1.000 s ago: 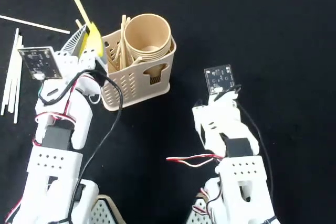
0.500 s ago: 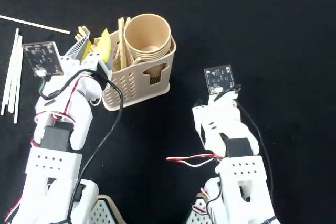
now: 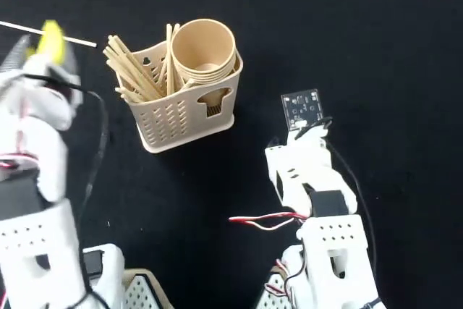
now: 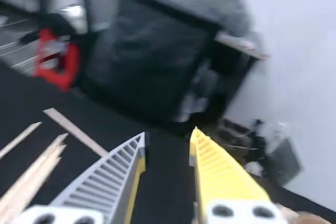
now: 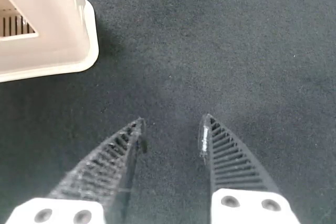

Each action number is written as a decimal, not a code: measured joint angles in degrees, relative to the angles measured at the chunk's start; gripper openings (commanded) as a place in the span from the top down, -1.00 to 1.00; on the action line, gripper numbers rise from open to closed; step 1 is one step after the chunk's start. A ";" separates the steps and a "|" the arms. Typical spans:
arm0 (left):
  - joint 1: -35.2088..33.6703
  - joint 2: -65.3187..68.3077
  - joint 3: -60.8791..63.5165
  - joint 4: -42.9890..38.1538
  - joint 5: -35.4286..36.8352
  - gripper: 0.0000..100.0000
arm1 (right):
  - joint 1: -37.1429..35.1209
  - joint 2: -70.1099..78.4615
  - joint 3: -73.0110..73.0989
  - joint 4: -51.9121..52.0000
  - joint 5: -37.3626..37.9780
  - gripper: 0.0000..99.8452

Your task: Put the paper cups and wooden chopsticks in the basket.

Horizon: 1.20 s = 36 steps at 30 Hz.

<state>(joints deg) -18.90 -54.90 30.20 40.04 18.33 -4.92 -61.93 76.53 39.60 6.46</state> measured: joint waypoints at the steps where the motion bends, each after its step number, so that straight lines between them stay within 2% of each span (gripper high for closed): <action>1: -1.41 2.02 -1.85 1.23 0.09 0.70 | 0.00 0.00 0.00 0.00 0.00 0.65; 13: -3.43 46.33 -28.84 13.89 2.46 0.70 | 0.00 0.00 0.00 0.00 0.00 0.65; 27: -3.43 99.08 -74.29 14.59 4.48 0.70 | 0.00 0.00 0.00 0.00 0.00 0.65; 36: -3.25 123.16 -104.00 14.59 5.89 0.70 | 0.00 0.00 0.00 0.00 0.00 0.65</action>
<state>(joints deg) -22.15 68.26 -73.80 54.64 24.22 -4.92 -61.93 76.53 39.60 6.46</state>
